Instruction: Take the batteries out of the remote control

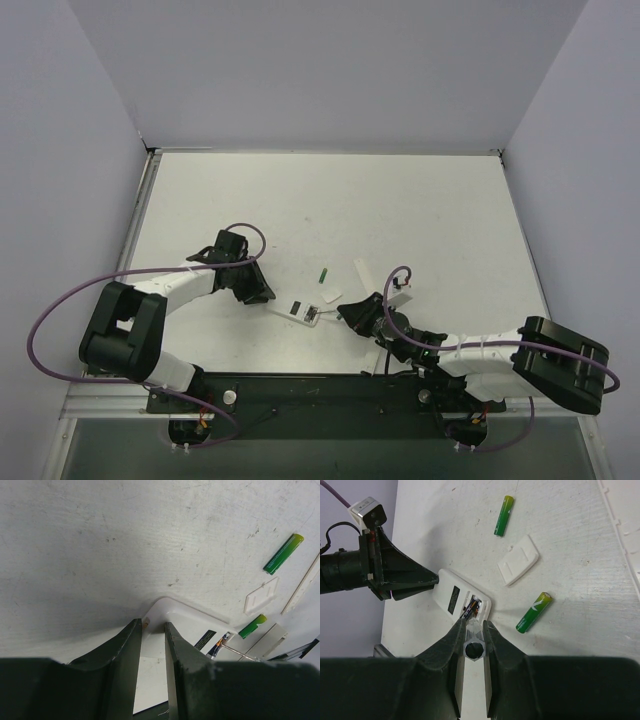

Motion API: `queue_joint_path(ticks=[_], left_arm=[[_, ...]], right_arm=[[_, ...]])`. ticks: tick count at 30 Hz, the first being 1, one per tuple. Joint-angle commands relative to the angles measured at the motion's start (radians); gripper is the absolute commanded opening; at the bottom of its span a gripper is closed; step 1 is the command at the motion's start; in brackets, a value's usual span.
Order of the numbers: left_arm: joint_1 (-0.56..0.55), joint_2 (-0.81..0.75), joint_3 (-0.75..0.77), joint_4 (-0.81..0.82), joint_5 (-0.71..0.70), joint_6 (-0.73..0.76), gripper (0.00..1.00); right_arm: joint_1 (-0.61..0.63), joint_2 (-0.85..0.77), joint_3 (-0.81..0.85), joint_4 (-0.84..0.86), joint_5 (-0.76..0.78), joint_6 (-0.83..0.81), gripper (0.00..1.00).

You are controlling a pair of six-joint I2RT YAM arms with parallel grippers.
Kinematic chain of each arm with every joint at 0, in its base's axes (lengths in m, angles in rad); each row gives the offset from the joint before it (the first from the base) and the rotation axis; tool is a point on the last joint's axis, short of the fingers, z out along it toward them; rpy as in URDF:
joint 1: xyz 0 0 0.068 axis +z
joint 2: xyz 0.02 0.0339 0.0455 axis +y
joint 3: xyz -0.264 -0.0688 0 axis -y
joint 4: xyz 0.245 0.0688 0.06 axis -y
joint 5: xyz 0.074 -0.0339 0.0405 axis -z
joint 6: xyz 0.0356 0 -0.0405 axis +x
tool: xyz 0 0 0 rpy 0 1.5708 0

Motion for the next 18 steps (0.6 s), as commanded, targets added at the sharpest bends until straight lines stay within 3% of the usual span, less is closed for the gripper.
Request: queue_joint_path(ticks=[1,6,18], left_arm=[[-0.054,0.075,-0.054,-0.043,-0.043,-0.012,0.34],[-0.054,0.067,-0.018,-0.066,-0.050,-0.004,0.34],[-0.068,0.046,-0.017,-0.078,-0.057,-0.004,0.35]], right_arm=[[-0.014,-0.015,-0.009,-0.156,0.019,-0.048,0.00],[-0.046,-0.098,0.034,-0.241,-0.002,-0.090,0.00],[-0.070,0.018,-0.025,0.032,-0.032,-0.039,0.00]])
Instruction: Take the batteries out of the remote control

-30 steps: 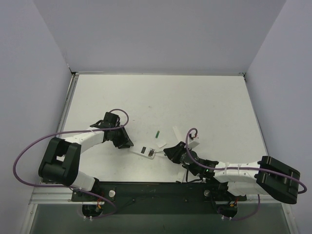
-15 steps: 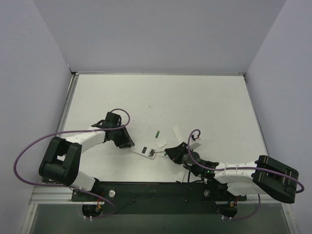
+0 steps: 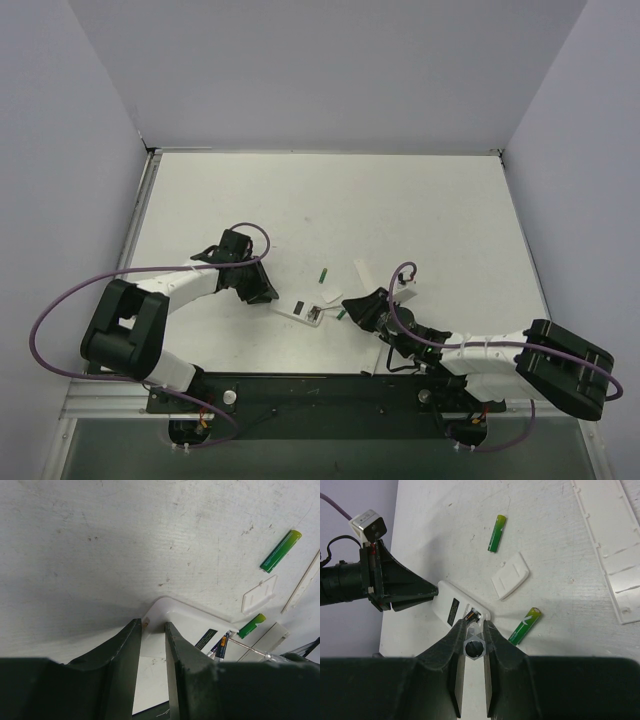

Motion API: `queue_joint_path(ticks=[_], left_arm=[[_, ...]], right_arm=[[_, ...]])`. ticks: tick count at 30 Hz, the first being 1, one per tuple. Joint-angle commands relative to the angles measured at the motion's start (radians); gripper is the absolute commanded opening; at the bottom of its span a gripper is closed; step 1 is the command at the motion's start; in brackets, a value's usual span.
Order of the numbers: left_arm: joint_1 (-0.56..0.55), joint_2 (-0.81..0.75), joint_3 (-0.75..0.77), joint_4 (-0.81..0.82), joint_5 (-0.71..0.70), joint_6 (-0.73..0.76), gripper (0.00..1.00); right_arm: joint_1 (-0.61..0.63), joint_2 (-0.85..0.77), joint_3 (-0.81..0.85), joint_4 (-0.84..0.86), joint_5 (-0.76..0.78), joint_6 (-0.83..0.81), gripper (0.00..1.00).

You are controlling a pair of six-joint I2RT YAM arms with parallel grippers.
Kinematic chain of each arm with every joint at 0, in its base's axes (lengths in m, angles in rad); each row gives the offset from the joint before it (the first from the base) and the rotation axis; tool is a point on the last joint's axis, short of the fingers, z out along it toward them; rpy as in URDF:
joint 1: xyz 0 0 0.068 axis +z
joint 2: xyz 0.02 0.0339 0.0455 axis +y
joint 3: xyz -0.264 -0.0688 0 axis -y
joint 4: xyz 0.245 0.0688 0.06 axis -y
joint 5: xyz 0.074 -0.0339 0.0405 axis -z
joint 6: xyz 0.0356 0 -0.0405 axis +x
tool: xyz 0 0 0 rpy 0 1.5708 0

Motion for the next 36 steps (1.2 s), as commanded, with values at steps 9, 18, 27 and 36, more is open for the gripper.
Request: queue_joint_path(ticks=[9,18,27,36], left_arm=[[-0.041,0.056,-0.032,-0.078,-0.047,0.007,0.35],[-0.044,0.061,-0.038,-0.071,-0.047,0.006,0.35],[-0.048,0.065,-0.038,-0.067,-0.047,0.004,0.35],[-0.050,0.062,-0.043,-0.069,-0.053,0.004,0.35]], right_arm=[[-0.016,0.057,0.001,0.114,-0.001,-0.004,0.00],[-0.024,-0.002,0.025,0.078,-0.010,0.000,0.00],[-0.025,-0.035,0.036,0.060,-0.007,0.002,0.00],[-0.039,-0.066,0.056,0.034,0.011,-0.024,0.00]])
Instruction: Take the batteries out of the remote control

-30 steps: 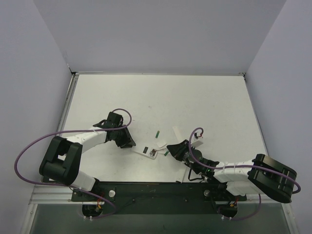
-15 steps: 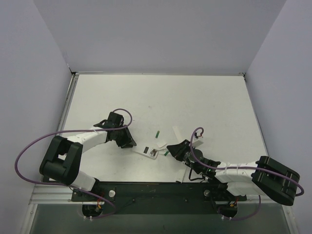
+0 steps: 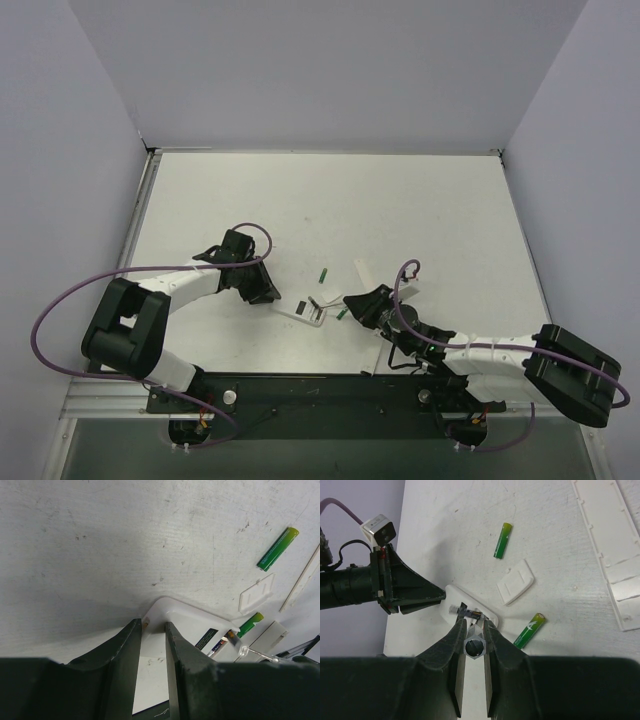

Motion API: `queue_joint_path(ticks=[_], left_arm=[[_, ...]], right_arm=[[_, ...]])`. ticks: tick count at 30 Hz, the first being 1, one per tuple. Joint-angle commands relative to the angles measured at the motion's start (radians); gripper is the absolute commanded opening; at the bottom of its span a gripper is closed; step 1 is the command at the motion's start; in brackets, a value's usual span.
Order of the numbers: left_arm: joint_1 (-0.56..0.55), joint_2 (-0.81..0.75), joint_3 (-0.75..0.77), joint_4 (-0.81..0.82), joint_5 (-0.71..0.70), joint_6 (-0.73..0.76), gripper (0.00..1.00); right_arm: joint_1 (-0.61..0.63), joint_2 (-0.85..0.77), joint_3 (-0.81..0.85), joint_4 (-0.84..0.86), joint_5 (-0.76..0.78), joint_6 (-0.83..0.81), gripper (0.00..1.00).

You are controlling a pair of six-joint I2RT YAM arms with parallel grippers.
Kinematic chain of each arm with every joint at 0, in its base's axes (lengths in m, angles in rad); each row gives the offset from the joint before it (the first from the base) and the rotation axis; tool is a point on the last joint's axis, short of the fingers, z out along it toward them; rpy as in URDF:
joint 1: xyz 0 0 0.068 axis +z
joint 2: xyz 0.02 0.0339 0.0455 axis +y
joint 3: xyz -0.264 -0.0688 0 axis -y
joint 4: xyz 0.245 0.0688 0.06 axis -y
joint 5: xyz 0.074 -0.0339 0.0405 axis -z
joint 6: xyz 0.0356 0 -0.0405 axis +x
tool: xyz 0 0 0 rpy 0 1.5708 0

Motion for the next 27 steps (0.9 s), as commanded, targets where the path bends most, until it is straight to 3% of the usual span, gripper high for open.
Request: queue_joint_path(ticks=[1,16,27], left_arm=[[-0.034,0.056,-0.047,-0.077,-0.053,0.013,0.35],[-0.038,0.065,-0.046,-0.072,-0.053,0.013,0.35],[-0.036,0.030,-0.047,-0.101,-0.083,0.009,0.35]], right_arm=[[-0.008,-0.047,0.058,0.018,0.030,-0.018,0.00],[-0.028,-0.084,0.110,-0.078,0.029,-0.064,0.00],[0.001,-0.122,0.411,-0.612,-0.056,-0.311,0.00]])
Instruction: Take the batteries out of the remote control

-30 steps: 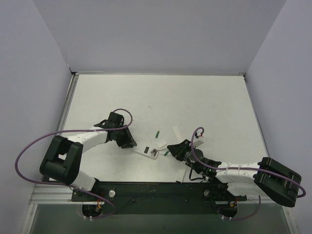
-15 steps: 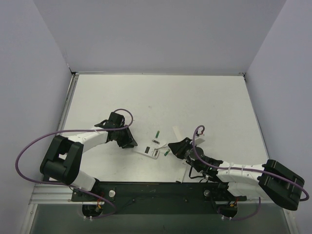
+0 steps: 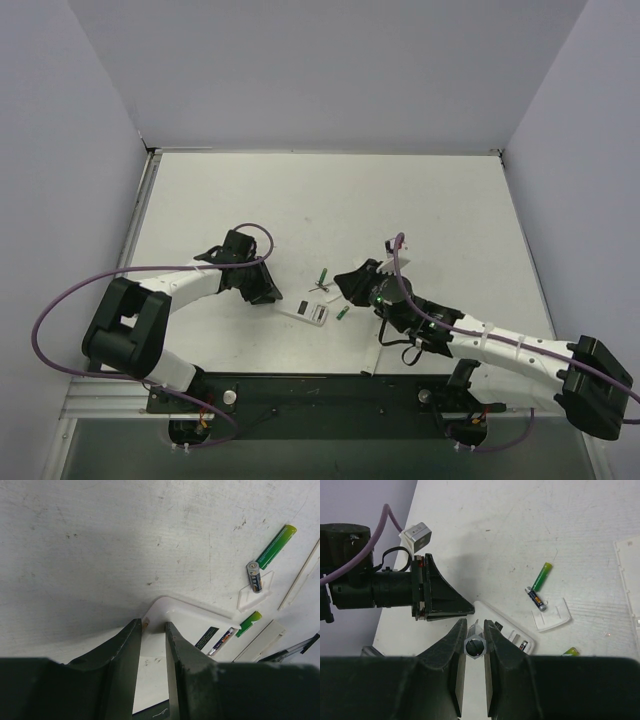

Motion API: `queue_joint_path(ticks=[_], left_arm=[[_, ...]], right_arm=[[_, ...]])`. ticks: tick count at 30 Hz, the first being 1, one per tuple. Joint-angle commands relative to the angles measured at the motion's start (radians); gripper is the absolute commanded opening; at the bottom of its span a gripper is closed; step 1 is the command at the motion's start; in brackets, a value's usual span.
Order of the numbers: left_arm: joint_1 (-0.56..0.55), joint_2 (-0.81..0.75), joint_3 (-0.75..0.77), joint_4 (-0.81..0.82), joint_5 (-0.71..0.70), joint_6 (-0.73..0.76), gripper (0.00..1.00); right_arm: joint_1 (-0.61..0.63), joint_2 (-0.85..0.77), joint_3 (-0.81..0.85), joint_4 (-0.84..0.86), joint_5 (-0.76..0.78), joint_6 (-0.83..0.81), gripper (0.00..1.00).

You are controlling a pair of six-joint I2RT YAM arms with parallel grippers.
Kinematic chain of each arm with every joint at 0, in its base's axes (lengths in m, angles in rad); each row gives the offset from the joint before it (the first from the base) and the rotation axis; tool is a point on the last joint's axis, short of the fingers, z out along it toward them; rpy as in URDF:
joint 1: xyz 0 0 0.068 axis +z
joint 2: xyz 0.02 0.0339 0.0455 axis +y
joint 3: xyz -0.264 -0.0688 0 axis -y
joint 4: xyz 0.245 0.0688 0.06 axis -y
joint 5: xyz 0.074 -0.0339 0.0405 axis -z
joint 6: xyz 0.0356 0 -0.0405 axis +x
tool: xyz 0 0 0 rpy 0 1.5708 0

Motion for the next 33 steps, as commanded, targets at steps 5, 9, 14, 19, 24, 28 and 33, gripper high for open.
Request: queue_joint_path(ticks=[5,9,14,19,24,28,33], left_arm=[[-0.027,-0.030,-0.056,-0.153,-0.135,0.008,0.35],[-0.026,-0.084,-0.046,-0.197,-0.187,-0.005,0.36],[-0.026,-0.198,-0.026,-0.250,-0.246,-0.014,0.42],[-0.026,-0.241,0.020,-0.260,-0.243,0.009,0.43],[-0.026,-0.251,0.045,-0.165,-0.113,0.044,0.42],[-0.041,-0.232,0.024,-0.043,0.051,0.023,0.39],[-0.081,-0.189,-0.010,0.056,0.141,0.000,0.38]], right_arm=[[0.077,0.043,0.237,-0.402,0.010,-0.183,0.00],[0.137,0.073,0.314,-0.517,0.085,-0.214,0.00],[0.160,0.106,0.380,-0.629,0.127,-0.255,0.00],[0.149,0.133,0.427,-0.629,0.126,-0.326,0.00],[0.077,0.156,0.440,-0.568,0.017,-0.439,0.00],[0.025,0.167,0.409,-0.438,-0.060,-0.499,0.00],[-0.009,0.201,0.386,-0.345,-0.137,-0.548,0.00]])
